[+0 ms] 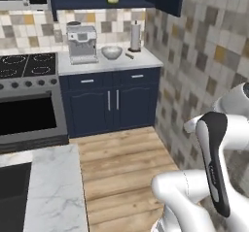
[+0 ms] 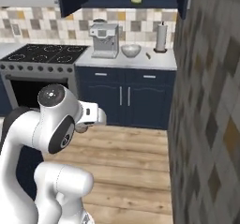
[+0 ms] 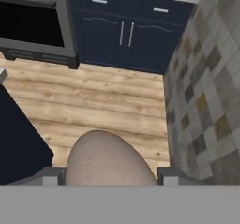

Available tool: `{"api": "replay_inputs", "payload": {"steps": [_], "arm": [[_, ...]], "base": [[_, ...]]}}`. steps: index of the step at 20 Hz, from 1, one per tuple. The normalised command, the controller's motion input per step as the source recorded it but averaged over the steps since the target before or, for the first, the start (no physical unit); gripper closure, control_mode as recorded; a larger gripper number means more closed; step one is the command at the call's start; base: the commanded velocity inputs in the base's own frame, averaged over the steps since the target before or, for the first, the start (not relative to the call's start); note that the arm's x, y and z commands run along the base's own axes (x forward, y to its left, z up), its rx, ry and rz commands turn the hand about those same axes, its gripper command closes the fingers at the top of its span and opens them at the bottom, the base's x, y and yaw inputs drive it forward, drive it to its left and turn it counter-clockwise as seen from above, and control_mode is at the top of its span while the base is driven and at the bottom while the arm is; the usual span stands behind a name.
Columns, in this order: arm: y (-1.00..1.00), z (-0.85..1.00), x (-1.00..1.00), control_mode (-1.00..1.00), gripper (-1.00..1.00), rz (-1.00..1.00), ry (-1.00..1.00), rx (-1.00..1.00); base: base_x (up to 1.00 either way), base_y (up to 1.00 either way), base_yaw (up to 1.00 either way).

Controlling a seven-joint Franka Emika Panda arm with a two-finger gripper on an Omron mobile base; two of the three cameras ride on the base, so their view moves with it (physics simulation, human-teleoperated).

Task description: Pick the egg and butter from the fridge and place them by the bowl for mixing.

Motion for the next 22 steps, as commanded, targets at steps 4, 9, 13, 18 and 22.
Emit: {"api": "replay_inputs", "payload": {"steps": [4, 9, 13, 18, 22], "arm": [[0.00, 0.00, 0.00, 1.00, 1.00, 0.00, 0.00, 0.00], [0.00, 0.00, 0.00, 1.00, 1.00, 0.00, 0.00, 0.00], [0.00, 0.00, 0.00, 1.00, 1.00, 0.00, 0.00, 0.00], [0.00, 0.00, 0.00, 1.00, 1.00, 0.00, 0.00, 0.00], [0.00, 0.00, 0.00, 1.00, 1.00, 0.00, 0.00, 0.00]], "base": [[0.78, -0.23, 0.14], [0.80, -0.24, 0.11], [0.81, -0.28, 0.06], [0.81, -0.30, 0.03], [0.79, -0.35, 0.01]]}}
